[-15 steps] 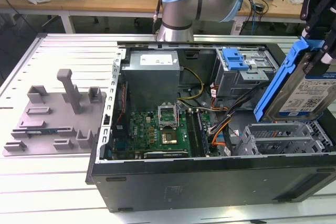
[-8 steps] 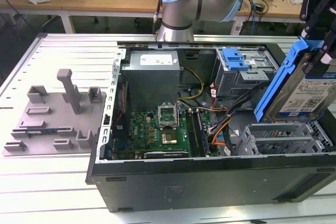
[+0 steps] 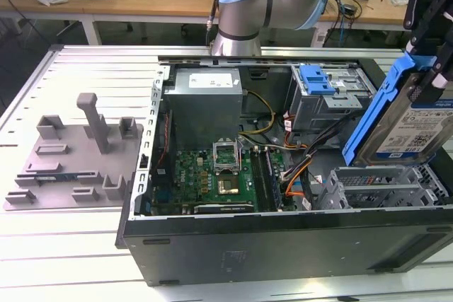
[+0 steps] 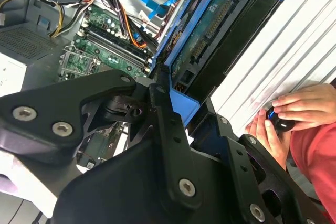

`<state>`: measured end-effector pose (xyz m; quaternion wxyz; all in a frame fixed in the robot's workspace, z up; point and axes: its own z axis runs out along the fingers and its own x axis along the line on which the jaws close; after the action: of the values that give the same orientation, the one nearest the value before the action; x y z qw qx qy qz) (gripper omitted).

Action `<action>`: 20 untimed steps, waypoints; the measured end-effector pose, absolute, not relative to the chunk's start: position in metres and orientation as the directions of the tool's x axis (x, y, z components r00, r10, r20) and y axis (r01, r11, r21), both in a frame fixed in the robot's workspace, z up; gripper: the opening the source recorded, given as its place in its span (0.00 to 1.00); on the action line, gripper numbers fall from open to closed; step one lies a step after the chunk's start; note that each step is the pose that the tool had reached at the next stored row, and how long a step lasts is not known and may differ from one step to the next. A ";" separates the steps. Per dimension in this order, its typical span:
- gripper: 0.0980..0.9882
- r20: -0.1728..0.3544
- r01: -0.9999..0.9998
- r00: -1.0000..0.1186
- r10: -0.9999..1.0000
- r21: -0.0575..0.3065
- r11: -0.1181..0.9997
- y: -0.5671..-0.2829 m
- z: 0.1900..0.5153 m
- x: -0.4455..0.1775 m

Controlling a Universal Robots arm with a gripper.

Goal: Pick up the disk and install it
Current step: 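Insert the disk into the insertion slot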

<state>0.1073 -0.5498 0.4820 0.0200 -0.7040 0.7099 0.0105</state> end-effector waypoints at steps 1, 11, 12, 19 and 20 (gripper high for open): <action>0.30 -0.043 -1.000 -0.009 -0.999 -0.013 0.010 -0.550 0.482 0.107; 0.30 -0.043 -1.000 -0.015 -0.999 -0.013 0.016 -0.551 0.476 0.107; 0.30 -0.043 -1.000 -0.015 -0.999 -0.013 0.016 -0.551 0.476 0.107; 0.30 -0.043 -1.000 -0.008 -0.999 -0.013 0.009 -0.551 0.471 0.107; 0.30 -0.043 -1.000 -0.006 -0.999 -0.013 0.006 -0.551 0.471 0.107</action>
<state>0.1069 -0.5509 0.4710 0.0199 -0.7048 0.7090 0.0105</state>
